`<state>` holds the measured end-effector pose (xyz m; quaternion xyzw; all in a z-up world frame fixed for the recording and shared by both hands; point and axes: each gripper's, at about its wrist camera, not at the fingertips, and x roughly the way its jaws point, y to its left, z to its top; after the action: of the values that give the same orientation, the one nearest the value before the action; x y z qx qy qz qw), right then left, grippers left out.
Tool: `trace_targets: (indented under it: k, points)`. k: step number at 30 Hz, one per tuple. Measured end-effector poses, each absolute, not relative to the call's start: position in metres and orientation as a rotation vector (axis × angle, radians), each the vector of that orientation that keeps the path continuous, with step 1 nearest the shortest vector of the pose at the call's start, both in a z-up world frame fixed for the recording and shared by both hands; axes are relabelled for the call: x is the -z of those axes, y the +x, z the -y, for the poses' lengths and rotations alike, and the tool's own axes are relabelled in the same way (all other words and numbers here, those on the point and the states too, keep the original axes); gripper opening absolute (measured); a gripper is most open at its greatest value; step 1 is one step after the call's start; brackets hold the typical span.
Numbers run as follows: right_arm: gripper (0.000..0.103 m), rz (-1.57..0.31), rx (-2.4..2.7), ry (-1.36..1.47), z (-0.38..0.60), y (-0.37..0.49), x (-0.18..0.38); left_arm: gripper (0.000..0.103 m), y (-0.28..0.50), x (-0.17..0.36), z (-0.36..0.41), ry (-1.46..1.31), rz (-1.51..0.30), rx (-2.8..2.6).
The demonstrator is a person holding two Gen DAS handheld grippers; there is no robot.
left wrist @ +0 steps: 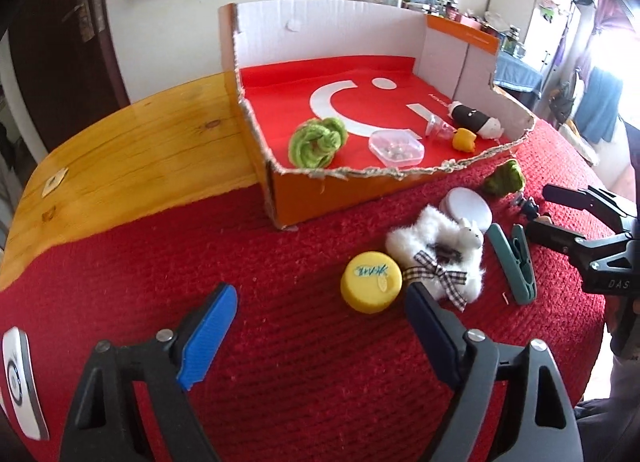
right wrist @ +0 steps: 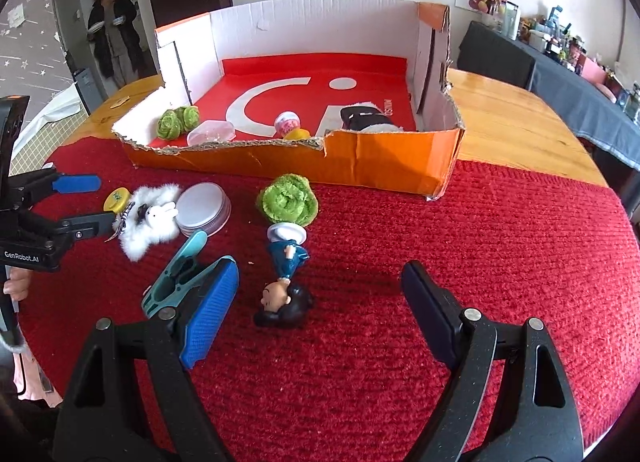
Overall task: Organize objects
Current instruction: 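Grasp the yellow round lid with the left tool while the right tool grasps the blue-capped figurine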
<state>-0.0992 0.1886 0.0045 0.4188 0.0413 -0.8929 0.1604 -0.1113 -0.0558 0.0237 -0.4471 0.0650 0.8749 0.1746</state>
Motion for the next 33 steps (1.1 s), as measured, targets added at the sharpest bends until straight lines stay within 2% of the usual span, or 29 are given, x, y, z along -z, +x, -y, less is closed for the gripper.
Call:
trace_targets:
  k: [5, 9, 12, 14, 16, 17, 18, 33]
  points:
    - [0.082, -0.143, 2.542, 1.183, -0.184, -0.098, -0.003, 0.079, -0.113, -0.024, 0.049, -1.247, -0.220, -2.448]
    - [0.074, -0.174, 2.535, 1.174, -0.181, -0.097, -0.002, 0.076, -0.114, -0.023, 0.045, -1.232, -0.248, -2.435]
    - [0.062, -0.184, 2.528, 1.160, -0.179, -0.096, -0.002, 0.070, -0.114, -0.024, 0.043, -1.216, -0.253, -2.424]
    - [0.053, -0.185, 2.519, 1.145, -0.179, -0.094, -0.002, 0.056, -0.111, -0.024, 0.040, -1.195, -0.256, -2.415]
    - [0.035, -0.194, 2.508, 1.123, -0.178, -0.092, -0.002, 0.043, -0.108, -0.025, 0.037, -1.178, -0.253, -2.402]
    - [0.030, -0.194, 2.498, 1.115, -0.177, -0.090, -0.002, 0.034, -0.106, -0.025, 0.036, -1.167, -0.253, -2.397]
    - [0.026, -0.206, 2.486, 1.106, -0.176, -0.089, -0.001, 0.031, -0.105, -0.025, 0.035, -1.161, -0.254, -2.392]
    - [0.025, -0.127, 2.458, 1.034, -0.181, -0.081, -0.013, 0.031, -0.086, -0.041, 0.044, -1.121, -0.154, -2.420]
